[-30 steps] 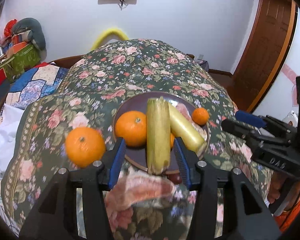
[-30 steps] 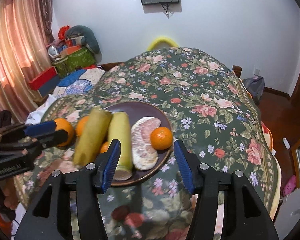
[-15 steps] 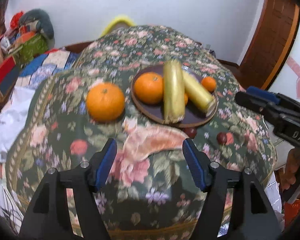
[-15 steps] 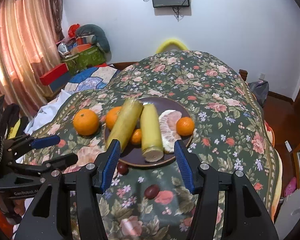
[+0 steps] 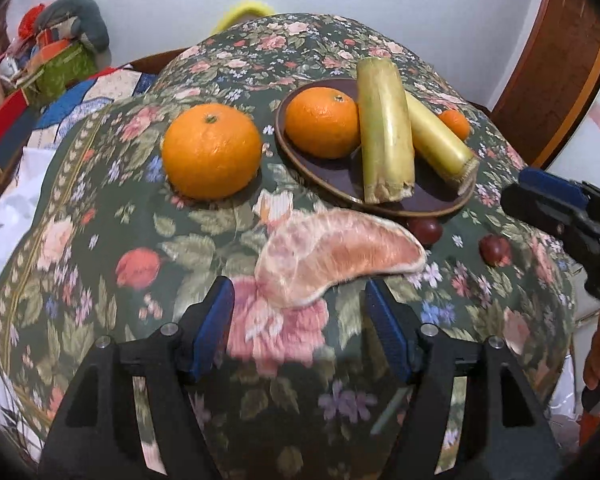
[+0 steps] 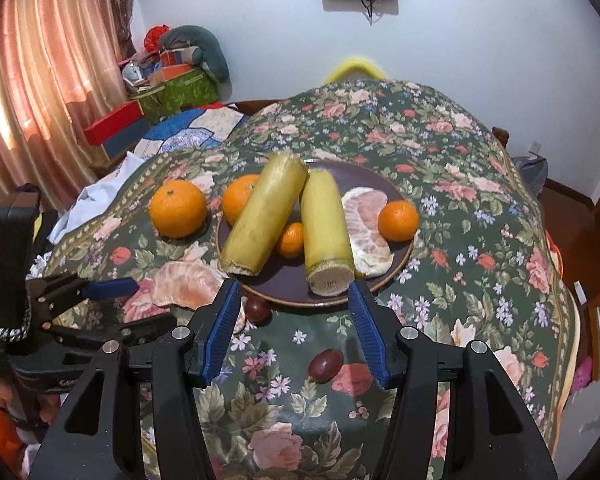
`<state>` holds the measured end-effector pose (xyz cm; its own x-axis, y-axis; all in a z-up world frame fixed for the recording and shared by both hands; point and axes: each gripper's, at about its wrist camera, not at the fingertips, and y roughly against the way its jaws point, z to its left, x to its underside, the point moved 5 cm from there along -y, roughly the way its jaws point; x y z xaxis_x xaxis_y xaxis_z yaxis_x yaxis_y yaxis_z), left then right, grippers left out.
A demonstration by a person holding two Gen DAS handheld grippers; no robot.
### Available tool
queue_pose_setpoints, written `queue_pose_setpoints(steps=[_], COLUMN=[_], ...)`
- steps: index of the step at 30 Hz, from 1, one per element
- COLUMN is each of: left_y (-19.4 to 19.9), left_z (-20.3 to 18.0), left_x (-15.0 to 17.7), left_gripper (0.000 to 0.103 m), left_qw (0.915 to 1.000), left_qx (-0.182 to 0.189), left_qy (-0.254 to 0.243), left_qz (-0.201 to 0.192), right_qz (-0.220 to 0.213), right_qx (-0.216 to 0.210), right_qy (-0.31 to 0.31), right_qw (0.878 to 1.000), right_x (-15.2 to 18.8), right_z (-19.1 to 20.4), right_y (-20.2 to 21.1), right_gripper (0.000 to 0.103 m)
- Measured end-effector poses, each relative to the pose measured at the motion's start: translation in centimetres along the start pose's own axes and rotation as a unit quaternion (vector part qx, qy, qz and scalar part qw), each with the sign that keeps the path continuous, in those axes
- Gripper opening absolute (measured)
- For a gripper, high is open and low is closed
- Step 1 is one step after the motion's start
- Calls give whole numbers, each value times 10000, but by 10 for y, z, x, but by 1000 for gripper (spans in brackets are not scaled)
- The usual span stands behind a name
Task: Organize fruits
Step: 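Move both grippers back toward the pomelo segment and brown dates, then grasp the pomelo segment with the left gripper while the right gripper grasps a brown date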
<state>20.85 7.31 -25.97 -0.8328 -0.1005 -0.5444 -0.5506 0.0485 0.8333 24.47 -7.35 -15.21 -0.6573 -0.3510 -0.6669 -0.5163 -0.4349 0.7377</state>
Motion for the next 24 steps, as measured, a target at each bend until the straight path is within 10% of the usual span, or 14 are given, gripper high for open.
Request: queue_pose_setpoints(steps=[24], left_y=[36], left_z=[-33], left_x=[37], left_gripper=[42], left_qw=[9983], left_qx=[436], left_qy=[-372], left_qz=[75], right_qz=[294], right_qx=[295], right_qy=[-281], right_qw=[9987], right_x=[46], right_z=[-42], right_y=[17], right_gripper=[52])
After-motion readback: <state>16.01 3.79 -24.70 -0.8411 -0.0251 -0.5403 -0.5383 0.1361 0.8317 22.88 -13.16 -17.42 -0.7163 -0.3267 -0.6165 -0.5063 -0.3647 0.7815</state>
